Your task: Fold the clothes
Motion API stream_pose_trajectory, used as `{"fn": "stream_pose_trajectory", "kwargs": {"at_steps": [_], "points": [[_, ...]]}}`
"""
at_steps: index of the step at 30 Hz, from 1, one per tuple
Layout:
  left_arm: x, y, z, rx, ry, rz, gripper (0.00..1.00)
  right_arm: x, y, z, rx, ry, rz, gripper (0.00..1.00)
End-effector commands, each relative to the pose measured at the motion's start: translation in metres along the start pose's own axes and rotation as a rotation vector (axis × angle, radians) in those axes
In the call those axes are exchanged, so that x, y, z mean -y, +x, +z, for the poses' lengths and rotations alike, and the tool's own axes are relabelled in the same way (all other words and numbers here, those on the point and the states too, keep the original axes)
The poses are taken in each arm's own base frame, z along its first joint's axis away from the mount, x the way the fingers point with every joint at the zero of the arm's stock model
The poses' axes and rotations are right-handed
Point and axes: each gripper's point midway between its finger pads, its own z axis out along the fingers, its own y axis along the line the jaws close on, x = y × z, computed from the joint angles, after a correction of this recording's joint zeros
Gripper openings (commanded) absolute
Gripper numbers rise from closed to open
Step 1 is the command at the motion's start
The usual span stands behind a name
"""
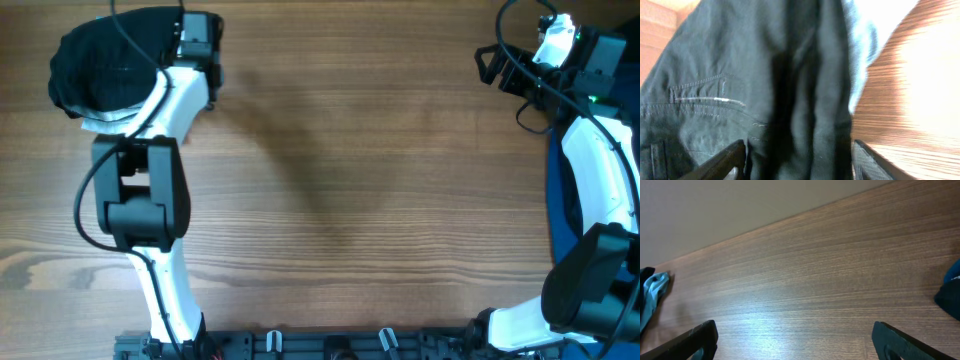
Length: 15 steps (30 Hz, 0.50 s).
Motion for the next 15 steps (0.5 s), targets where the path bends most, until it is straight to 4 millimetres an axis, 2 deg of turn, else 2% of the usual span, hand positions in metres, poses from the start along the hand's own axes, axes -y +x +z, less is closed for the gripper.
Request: {"fn": "stream_pose_trajectory", "kwargs": {"at_steps": [1,2,3,4,5,8,11,15], "points": [[0.018,-0.009,-0.016,0.032,-0.024,0.037,0.46,0.003,0.005,0.005,-0.012,0.008,0.007,1.0],[0.02,-0.009,-0.017,0.034,-0.022,0.04,0.38,0.003,0.005,0.005,-0.012,0.008,0.007,0.99],[0.02,-0.009,-0.017,0.032,-0.023,0.04,0.35,0.003,0.005,0.005,-0.012,0.008,0.007,0.99],[0.017,-0.008,-0.015,0.029,-0.029,0.036,0.5,0.003,0.004,0.005,-0.011,0.008,0.007,1.0],[0.013,-0.006,-0.013,0.023,-0.032,0.03,0.77,0.003,0.004,0.005,-0.011,0.008,0.007,1.0],[0.008,0.004,-0.007,-0.016,-0.033,0.053,1.0,0.003,0.005,0.005,-0.012,0.008,0.007,1.0],[0.011,0.01,-0.002,-0.035,-0.028,0.149,1.0,0.003,0.005,0.005,-0.012,0.008,0.008,1.0],[0.02,0.016,0.007,-0.054,-0.015,0.172,1.0,0.003,0.005,0.005,-0.012,0.008,0.007,1.0]]}}
